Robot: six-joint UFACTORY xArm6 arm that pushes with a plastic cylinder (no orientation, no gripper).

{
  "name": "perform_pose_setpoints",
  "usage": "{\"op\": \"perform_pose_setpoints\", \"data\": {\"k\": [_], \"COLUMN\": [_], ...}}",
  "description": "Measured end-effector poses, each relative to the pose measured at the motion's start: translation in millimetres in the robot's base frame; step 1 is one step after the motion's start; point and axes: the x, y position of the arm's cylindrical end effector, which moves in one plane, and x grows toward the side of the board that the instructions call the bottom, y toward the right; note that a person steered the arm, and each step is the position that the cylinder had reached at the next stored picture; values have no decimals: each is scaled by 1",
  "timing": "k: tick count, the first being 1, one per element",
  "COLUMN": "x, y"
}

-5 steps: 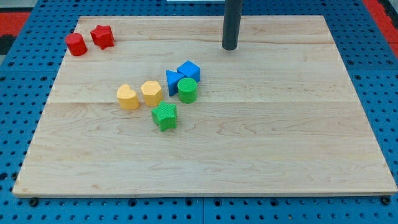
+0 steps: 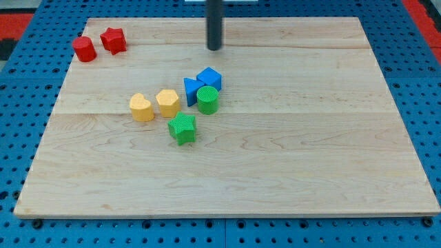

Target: Nudge the red star a bit down

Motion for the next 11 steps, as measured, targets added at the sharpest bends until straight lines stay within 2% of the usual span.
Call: {"op": "perform_pose_setpoints", "data": {"k": [1,2,3,9,11], "x": [21,-4,-69,-76,-74], "y": [-33,-63,-85,-96,-212]}}
